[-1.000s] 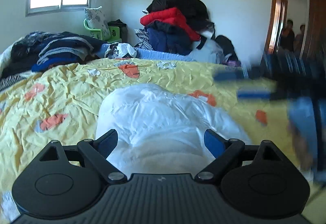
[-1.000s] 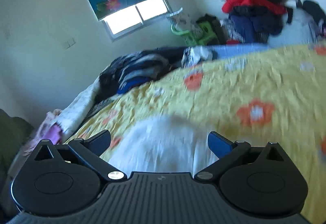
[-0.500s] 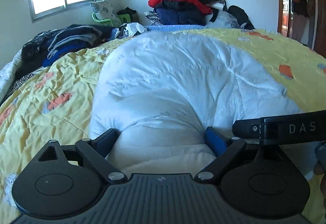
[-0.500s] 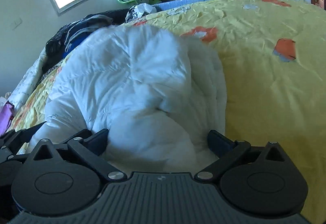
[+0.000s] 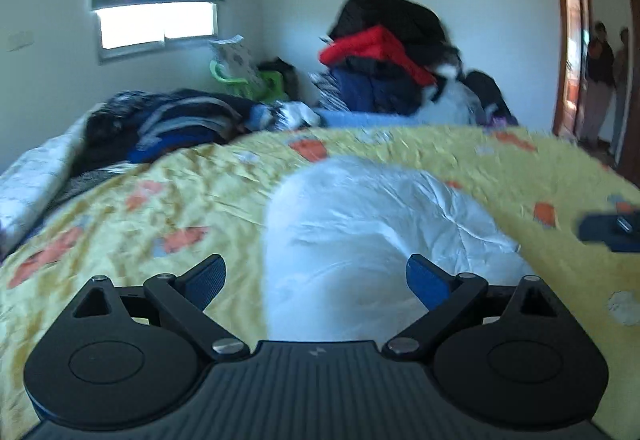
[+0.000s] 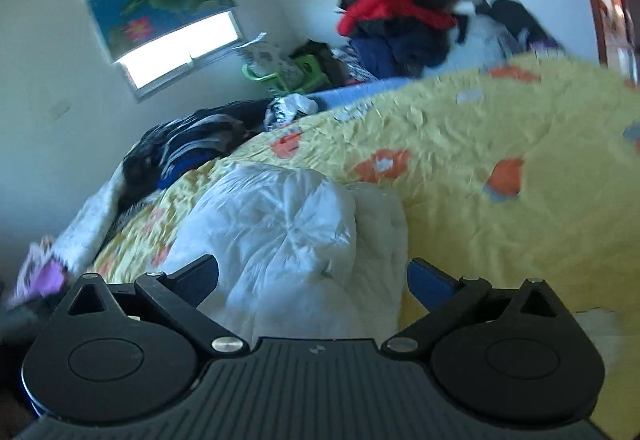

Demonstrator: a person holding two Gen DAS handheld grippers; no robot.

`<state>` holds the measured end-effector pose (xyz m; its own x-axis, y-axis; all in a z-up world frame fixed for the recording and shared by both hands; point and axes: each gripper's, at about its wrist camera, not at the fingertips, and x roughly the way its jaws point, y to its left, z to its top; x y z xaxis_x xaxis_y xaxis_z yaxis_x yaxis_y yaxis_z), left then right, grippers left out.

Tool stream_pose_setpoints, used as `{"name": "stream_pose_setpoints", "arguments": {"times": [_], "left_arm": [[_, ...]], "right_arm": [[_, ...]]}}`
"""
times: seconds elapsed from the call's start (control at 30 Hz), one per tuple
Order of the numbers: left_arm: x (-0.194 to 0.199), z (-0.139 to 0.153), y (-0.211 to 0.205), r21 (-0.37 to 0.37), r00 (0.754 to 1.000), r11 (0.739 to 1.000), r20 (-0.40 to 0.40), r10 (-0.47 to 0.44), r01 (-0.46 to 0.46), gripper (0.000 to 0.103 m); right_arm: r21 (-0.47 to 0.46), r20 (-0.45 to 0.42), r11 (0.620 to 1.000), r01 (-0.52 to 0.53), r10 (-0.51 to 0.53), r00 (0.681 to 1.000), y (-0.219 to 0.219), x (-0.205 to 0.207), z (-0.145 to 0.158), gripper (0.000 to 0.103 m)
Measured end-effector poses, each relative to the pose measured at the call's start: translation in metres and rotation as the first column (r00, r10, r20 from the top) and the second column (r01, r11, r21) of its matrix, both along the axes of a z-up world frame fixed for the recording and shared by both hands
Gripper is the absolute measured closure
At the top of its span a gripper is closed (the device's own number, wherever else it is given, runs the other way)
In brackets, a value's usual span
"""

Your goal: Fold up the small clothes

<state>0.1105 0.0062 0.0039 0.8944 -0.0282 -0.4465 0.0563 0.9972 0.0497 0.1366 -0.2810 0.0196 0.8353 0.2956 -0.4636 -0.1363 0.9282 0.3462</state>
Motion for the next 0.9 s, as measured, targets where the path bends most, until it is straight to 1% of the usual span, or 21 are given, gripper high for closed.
{"name": "stream_pose_setpoints", "arguments": {"times": [0.07, 0.1, 0.13, 0.23, 0.3, 0.4, 0.47, 0.53, 0.6, 0.63, 0.67, 0.73, 0.77, 0.83, 0.87, 0.9], "left_arm": [[-0.024, 0.004, 0.014, -0.012, 1.000, 1.000, -0.003, 0.022, -0.022, 0.005], [-0.035, 0.004, 0.022, -0.023, 0.999, 0.999, -0.019, 0.044, -0.045, 0.005], [-0.045, 0.003, 0.029, -0.040, 0.996, 0.997, -0.051, 0.069, -0.071, 0.005], [-0.062, -0.009, 0.040, -0.113, 0.986, 0.988, -0.145, 0.084, -0.101, 0.005], [-0.065, -0.025, 0.033, -0.126, 0.980, 0.986, -0.182, 0.081, -0.105, 0.005], [-0.057, -0.054, 0.016, -0.078, 0.965, 0.990, -0.245, 0.097, -0.119, 0.005], [-0.051, -0.071, 0.008, -0.045, 0.962, 0.992, -0.254, 0.099, -0.114, 0.005], [-0.044, -0.084, 0.004, -0.017, 0.955, 0.992, -0.272, 0.115, -0.124, 0.005], [-0.040, -0.094, 0.003, -0.006, 0.946, 0.992, -0.302, 0.122, -0.129, 0.005], [-0.039, -0.099, 0.003, 0.000, 0.939, 0.991, -0.319, 0.127, -0.134, 0.005], [-0.037, -0.102, 0.003, -0.003, 0.930, 0.990, -0.343, 0.129, -0.138, 0.005], [-0.036, -0.107, 0.003, -0.023, 0.923, 0.992, -0.368, 0.109, -0.127, 0.005], [-0.036, -0.110, 0.002, -0.017, 0.919, 0.992, -0.378, 0.109, -0.124, 0.005], [-0.038, -0.111, -0.003, 0.009, 0.927, 0.994, -0.359, 0.106, -0.110, 0.004], [-0.039, -0.112, -0.004, 0.010, 0.928, 0.994, -0.358, 0.102, -0.106, 0.004], [-0.038, -0.112, -0.004, 0.007, 0.927, 0.994, -0.361, 0.101, -0.105, 0.004]], "right_arm": [[-0.056, 0.009, 0.998, -0.018, 0.019, 1.000, -0.005, -0.029, 0.005, 0.000], [-0.075, 0.002, 0.997, -0.019, 0.019, 1.000, -0.008, -0.043, 0.005, 0.000], [-0.084, -0.015, 0.996, -0.015, 0.013, 1.000, -0.010, -0.055, 0.004, 0.000], [-0.072, -0.098, 0.997, -0.001, -0.007, 0.995, -0.007, -0.081, -0.014, 0.000], [-0.071, -0.132, 0.997, -0.022, 0.013, 0.991, 0.006, -0.090, -0.031, 0.000], [-0.131, -0.156, 0.991, 0.000, -0.021, 0.987, 0.029, -0.089, -0.058, 0.001], [-0.192, -0.166, 0.981, 0.028, -0.061, 0.984, 0.041, -0.084, -0.073, 0.001], [-0.287, -0.210, 0.956, 0.054, -0.118, 0.971, 0.054, -0.073, -0.090, 0.001], [-0.356, -0.259, 0.933, 0.046, -0.146, 0.955, 0.061, -0.063, -0.103, 0.002], [-0.376, -0.241, 0.926, 0.036, -0.136, 0.961, 0.064, -0.063, -0.104, 0.001], [-0.383, -0.230, 0.923, 0.028, -0.125, 0.965, 0.065, -0.064, -0.104, 0.000], [-0.356, -0.242, 0.934, 0.028, -0.121, 0.963, 0.063, -0.062, -0.104, 0.000], [-0.350, -0.239, 0.936, 0.040, -0.131, 0.962, 0.062, -0.061, -0.104, 0.000], [-0.370, -0.244, 0.929, 0.034, -0.133, 0.961, 0.067, -0.059, -0.106, 0.000], [-0.398, -0.251, 0.917, 0.024, -0.134, 0.959, 0.071, -0.056, -0.107, 0.000], [-0.402, -0.251, 0.915, 0.020, -0.132, 0.959, 0.073, -0.056, -0.106, 0.000]]}}
